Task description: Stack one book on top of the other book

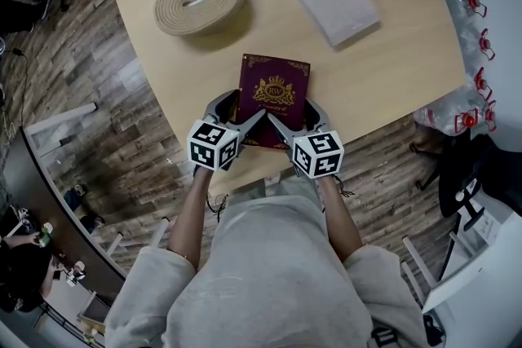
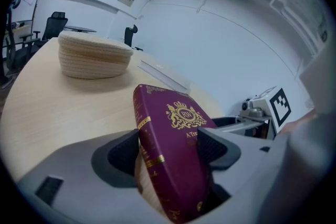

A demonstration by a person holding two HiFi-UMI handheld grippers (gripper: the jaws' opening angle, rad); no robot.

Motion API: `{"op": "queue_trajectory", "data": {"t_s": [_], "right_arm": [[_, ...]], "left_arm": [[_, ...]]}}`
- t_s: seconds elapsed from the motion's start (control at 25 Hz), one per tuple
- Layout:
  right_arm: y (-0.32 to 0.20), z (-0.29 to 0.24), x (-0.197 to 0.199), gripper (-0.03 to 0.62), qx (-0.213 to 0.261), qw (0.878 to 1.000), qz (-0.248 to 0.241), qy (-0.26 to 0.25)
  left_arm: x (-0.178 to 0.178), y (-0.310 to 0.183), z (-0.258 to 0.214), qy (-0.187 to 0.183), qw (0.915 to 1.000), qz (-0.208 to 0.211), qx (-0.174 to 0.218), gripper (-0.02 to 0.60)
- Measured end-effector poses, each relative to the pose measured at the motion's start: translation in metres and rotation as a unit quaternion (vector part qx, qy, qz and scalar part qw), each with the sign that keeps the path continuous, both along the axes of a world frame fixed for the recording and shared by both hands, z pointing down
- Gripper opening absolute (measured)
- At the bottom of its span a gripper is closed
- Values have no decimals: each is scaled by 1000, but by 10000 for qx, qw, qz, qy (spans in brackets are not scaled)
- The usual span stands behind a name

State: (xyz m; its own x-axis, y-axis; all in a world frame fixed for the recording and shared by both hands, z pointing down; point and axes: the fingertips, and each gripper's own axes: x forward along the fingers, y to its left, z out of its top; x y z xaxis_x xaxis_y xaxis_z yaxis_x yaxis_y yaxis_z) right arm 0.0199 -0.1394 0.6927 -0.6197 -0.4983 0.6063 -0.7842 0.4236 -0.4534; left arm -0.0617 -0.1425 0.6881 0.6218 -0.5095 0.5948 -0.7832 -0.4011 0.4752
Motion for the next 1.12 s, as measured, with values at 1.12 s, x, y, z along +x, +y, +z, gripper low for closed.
{"op": "queue_trajectory", "data": {"t_s": [1.12], "right_arm": [[-23,-33,24,316,590,9968,537,-5]], "left_arm": [[10,-17,-28,-47,9977,-325,585,333]]}}
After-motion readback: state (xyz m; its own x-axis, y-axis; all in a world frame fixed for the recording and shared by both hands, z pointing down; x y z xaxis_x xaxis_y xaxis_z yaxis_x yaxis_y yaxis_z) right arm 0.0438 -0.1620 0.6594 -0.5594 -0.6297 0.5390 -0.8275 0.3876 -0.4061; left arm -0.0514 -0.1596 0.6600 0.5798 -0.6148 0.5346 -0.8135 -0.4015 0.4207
